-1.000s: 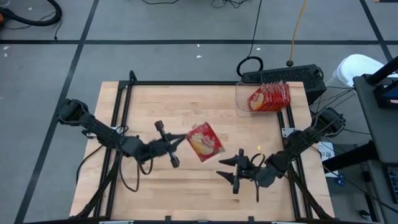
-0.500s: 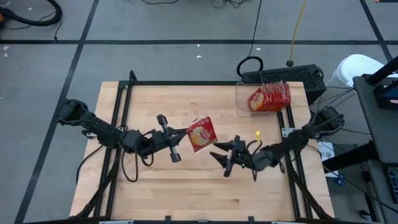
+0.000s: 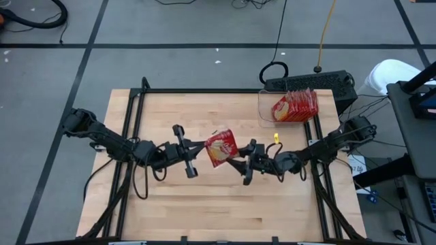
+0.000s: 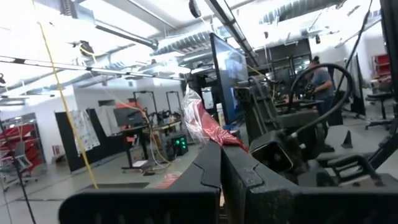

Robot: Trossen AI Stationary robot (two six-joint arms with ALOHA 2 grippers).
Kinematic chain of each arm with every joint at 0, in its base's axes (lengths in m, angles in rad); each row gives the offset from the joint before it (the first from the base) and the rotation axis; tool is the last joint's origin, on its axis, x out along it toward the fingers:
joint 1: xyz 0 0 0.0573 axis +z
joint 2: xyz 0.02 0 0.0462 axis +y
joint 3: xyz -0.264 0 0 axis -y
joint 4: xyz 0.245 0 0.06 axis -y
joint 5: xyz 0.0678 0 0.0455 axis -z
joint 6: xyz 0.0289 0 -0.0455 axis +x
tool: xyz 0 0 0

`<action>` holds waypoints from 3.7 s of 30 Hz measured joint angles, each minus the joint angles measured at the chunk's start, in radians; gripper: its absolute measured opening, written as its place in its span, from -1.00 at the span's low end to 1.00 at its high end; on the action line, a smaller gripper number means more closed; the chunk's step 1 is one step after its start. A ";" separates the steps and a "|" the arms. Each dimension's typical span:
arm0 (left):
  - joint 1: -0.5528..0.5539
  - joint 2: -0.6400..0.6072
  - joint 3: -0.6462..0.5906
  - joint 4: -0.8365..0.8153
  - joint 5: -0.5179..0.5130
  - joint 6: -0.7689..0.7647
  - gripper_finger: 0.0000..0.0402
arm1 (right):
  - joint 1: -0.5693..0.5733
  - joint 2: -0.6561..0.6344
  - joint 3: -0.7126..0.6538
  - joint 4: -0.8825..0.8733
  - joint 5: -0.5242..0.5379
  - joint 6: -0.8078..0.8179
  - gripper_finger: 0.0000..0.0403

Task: Sort popcorn bags into baskets
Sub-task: Put the red popcorn bag into the transparent bin

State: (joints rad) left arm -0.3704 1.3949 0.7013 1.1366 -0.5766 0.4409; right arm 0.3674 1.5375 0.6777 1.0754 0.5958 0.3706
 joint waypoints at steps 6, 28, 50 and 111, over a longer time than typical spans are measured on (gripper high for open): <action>0.000 0.000 0.000 -0.014 0.001 0.075 -0.96 | 0.008 0.000 0.000 0.013 -0.026 -0.035 -0.46; -0.060 -0.063 -0.001 -0.519 -0.105 -0.333 -0.07 | 0.044 -0.469 0.000 -1.231 -0.091 0.464 -0.96; 0.235 0.255 0.306 -0.958 0.689 -0.435 0.42 | 0.066 -0.070 0.135 -1.298 -0.414 0.405 -0.96; 0.184 0.040 -0.109 -0.207 0.566 -0.574 -0.88 | 0.210 0.099 -0.134 0.261 0.258 -0.318 0.02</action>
State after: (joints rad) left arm -0.1867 1.4349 0.5928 0.9294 -0.0101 -0.1335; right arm 0.5775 1.6368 0.5442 1.3360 0.8534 0.0529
